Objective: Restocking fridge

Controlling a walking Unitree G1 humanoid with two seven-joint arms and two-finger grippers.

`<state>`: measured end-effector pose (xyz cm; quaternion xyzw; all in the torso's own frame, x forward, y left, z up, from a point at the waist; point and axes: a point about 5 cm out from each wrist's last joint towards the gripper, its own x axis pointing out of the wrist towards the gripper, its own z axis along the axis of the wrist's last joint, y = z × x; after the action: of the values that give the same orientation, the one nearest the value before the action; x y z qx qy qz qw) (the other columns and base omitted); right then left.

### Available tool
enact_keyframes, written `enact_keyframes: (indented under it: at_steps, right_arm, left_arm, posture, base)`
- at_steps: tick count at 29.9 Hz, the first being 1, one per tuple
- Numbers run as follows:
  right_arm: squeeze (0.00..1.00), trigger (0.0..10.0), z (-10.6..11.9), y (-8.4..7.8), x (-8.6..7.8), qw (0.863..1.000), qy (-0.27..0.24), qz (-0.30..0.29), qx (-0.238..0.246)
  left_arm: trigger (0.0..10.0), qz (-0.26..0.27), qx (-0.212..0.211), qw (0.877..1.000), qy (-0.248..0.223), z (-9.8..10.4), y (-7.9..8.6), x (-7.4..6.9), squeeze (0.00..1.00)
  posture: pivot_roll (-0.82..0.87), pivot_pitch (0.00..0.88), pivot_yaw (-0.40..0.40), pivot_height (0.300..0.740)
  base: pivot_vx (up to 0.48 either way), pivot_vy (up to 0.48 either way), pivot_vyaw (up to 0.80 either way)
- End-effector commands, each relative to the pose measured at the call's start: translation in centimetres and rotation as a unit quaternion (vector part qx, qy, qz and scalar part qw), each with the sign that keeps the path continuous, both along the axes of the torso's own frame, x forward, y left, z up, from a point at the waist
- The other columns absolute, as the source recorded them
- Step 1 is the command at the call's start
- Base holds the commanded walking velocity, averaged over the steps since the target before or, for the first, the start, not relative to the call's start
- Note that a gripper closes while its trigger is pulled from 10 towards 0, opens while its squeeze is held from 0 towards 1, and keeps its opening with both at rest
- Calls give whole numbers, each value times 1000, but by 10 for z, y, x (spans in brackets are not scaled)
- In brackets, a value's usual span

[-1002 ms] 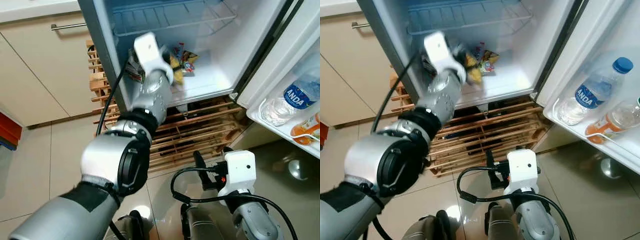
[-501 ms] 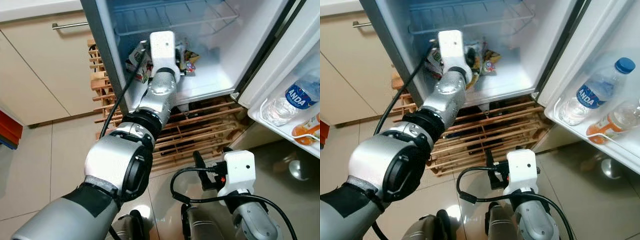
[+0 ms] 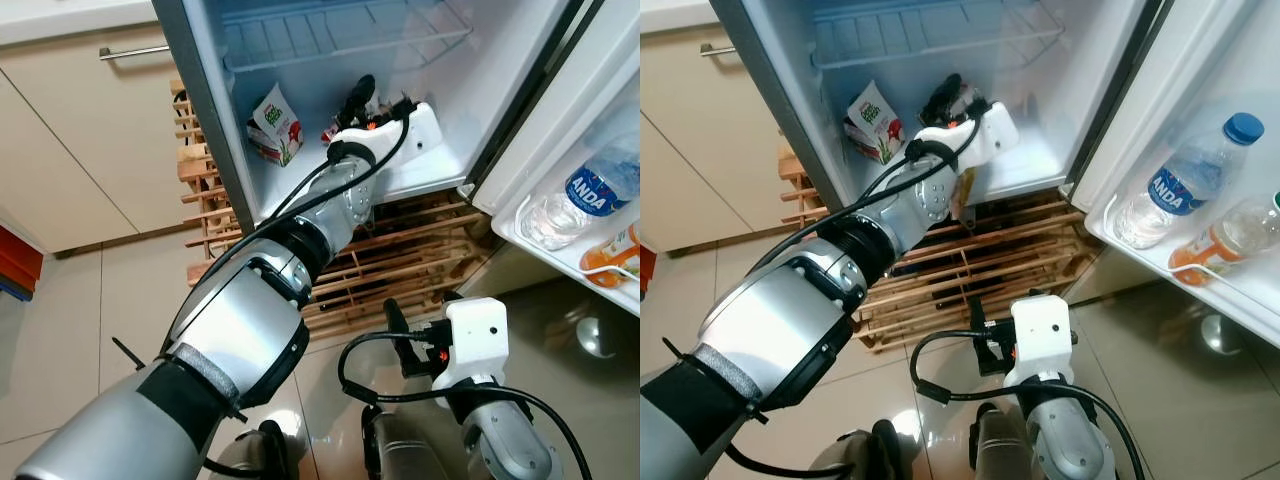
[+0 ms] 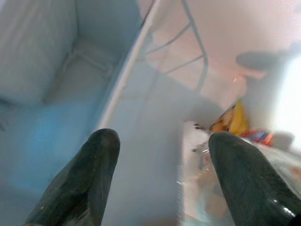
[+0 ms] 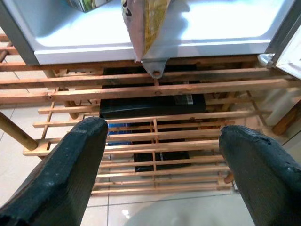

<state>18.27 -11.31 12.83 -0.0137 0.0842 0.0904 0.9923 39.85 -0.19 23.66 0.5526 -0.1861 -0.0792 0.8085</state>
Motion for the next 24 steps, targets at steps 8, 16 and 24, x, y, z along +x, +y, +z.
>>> enact_keyframes:
  at_steps: [8,16,24]
  right_arm:
    - [0,10000,-2,3,1,1000,3,-1,5]
    - [0,10000,-5,5,10,1000,-3,6,9]
    - [0,10000,-8,2,24,1000,-11,5,12]
  left_arm:
    - [10000,-46,-76,996,-8,10,-2,-2,0]
    - [10000,-122,-153,971,-135,46,20,-12,0]
    - [10000,-121,-248,954,-116,45,67,-35,0]
  posture:
    - [-361,260,30,740]
    - [-303,232,30,740]
    - [-244,202,36,740]
  base:
    - [0,0,0]
    - [0,0,0]
    - [0,0,0]
